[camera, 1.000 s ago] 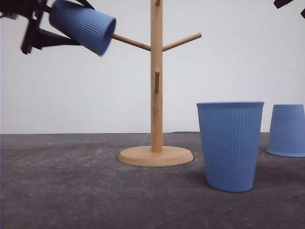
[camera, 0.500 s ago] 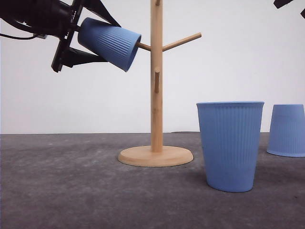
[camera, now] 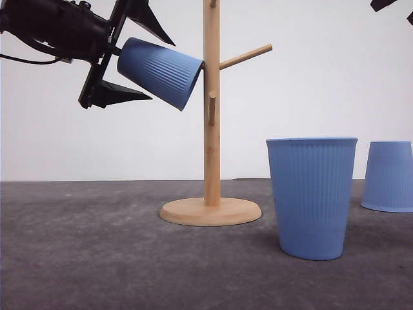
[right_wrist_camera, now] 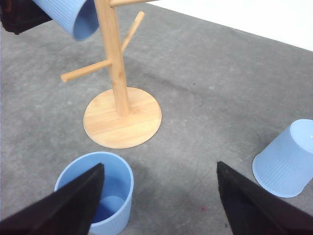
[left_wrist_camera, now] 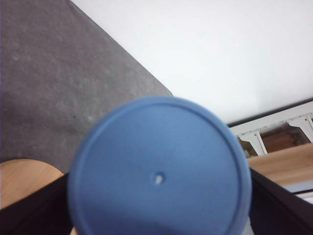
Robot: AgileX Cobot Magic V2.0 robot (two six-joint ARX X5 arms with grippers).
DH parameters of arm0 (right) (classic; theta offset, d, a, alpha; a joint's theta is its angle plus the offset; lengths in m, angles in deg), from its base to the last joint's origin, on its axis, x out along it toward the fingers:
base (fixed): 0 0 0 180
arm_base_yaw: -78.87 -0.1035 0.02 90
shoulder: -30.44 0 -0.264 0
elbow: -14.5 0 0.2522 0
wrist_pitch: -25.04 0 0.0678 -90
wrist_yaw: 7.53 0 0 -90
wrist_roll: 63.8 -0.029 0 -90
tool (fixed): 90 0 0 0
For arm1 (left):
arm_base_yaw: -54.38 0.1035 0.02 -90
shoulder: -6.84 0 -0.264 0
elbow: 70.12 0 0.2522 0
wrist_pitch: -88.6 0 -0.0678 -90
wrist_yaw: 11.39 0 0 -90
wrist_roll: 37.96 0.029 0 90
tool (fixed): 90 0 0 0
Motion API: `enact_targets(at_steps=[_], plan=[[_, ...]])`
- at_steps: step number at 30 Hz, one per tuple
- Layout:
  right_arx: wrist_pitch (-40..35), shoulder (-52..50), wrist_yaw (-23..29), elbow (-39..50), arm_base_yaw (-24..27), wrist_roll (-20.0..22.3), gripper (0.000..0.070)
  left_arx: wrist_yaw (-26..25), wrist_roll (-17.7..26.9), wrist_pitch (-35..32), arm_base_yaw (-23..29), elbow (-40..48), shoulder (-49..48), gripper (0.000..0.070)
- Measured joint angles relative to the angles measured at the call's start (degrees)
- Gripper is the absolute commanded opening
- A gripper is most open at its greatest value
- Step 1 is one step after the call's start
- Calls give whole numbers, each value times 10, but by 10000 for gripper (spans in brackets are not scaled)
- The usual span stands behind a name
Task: Place three cups
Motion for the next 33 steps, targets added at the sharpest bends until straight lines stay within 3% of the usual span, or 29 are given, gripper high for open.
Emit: enact_targets(at_steps=[13,19,26,33], plan=[[2,0,0,0,0,0,465,-45,3,40,0,0,-2,609],[8,0,0,0,0,0,465,-48,34,110,0,0,-50,608],[13,0,3,0,0,-11,464,-55,139,293,0,0,-145,592],[106,18,46,-14,21,-101,466,1,291,501,12,0,-261,590]])
